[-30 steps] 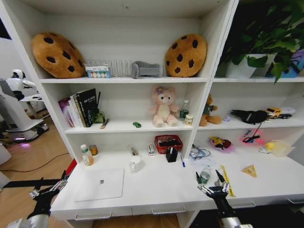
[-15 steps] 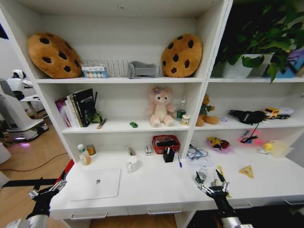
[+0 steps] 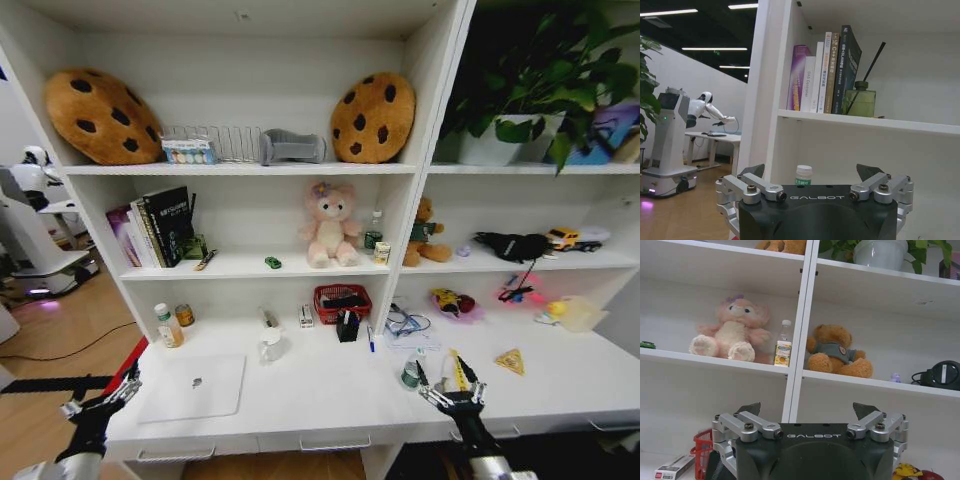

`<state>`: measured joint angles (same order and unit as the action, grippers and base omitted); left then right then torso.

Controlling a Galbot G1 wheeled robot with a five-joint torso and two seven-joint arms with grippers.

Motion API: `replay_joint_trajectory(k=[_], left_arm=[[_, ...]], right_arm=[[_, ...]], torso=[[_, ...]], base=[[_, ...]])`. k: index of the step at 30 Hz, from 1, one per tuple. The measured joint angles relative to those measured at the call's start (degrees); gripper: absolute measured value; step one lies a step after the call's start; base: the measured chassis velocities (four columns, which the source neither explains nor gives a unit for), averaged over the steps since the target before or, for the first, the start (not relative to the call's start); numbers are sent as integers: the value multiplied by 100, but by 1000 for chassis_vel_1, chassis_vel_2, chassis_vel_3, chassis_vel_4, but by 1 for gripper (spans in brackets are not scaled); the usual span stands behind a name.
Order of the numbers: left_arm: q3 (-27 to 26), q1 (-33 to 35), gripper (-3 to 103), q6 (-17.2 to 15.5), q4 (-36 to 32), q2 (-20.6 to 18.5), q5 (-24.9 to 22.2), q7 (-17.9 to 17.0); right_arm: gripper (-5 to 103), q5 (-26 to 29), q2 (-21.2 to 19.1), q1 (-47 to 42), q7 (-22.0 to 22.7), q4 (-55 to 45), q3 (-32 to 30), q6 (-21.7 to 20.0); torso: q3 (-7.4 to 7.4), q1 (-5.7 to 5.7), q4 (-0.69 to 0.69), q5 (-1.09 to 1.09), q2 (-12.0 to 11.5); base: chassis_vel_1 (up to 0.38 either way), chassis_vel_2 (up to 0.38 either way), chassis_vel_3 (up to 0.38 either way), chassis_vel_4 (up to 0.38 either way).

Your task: Organize the objects on the table.

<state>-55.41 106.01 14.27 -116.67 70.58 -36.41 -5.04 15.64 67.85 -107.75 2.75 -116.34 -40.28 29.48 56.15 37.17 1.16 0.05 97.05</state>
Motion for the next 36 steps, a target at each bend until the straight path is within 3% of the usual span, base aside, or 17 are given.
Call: replay_joint_trajectory(k=[36], left_arm=[[6, 13, 100, 23, -18, 117, 42, 7]], right_arm=[[100, 6, 56, -31, -14, 108, 74, 128]], torso=[[0, 0, 0, 0, 0]], base=[[-103, -100, 98, 107]])
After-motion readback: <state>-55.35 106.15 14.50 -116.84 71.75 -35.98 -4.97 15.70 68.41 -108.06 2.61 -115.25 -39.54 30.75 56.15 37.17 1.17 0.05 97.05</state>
